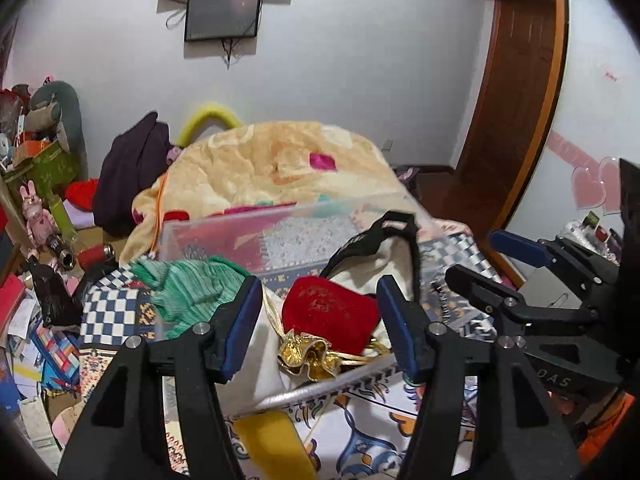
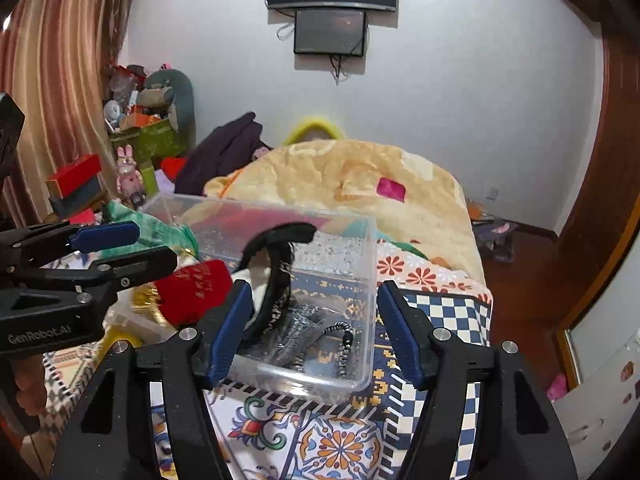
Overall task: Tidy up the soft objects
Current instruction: 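Move both items into the clear box and open both tools, then grasp the floral scrunchie with the right tool while the left tool grasps the yellow sponge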
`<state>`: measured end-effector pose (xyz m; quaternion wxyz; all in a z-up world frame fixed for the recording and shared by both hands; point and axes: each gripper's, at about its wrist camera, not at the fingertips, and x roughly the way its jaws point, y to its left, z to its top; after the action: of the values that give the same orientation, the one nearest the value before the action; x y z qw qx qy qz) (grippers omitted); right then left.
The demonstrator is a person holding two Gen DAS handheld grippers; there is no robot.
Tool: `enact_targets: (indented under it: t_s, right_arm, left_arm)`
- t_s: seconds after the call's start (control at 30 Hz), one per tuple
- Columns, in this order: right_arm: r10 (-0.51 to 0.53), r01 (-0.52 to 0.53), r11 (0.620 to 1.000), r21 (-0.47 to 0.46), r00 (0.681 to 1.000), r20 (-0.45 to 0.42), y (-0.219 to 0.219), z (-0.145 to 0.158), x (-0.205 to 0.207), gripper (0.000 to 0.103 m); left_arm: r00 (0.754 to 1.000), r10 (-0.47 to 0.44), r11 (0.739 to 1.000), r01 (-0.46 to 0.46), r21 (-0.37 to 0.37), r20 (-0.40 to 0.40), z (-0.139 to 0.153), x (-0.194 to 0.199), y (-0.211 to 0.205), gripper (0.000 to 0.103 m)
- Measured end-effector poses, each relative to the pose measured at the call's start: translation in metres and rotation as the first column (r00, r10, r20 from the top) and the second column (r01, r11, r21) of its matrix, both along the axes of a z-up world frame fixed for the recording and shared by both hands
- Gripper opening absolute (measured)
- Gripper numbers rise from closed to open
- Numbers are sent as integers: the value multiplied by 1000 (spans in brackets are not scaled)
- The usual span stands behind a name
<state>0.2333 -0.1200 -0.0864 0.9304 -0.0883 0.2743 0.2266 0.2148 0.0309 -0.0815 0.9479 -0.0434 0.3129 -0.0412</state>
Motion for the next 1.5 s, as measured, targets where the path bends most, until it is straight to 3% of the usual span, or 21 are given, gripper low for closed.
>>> enact_targets:
  t_s: [0.1,0.23,0.4,0.53,0.8,1.0,1.3,1.37,1.5]
  right_arm:
    - [6,-7,1000,28,1000,30,-5,10,-10,77]
    - [27,-32,998,63,997,72,-9,24,-29,83]
    - [35,-45,995,93,994,108,-12,29,-49,103]
    - [59,-67,991,119,996,71,-13,22,-58,103]
    - [130,-127,988,90,991,-34,4,-15,-78,103]
    - [197,-191,980,56,968,-155,29,-52,-87,103]
    - [249,-257,966,6,932,-264,50,-92,-95,101]
    - [255,-264,964,2,928,-273,52,-96,-97,96]
    - [243,-261,964,-45,938,-247,53,-102,-102,70]
  left_arm:
    - [999,-3,1000,3,-1,47,16,-17,1,63]
    - [994,6,1000,-7,9,110,32,-44,2,71]
    - [992,13,1000,-14,13,129,34,-77,5,73]
    - [992,33,999,-37,25,124,26,-97,8,80]
    - [998,56,998,-57,12,26,-5,-123,18,81]
    - [996,77,997,-77,4,-48,-33,-138,22,81]
    - [981,104,993,-110,-31,-162,-69,-146,33,81]
    - [980,107,993,-113,-27,-171,-72,-145,31,81]
    - [978,94,994,-103,-42,-185,-77,-134,29,81]
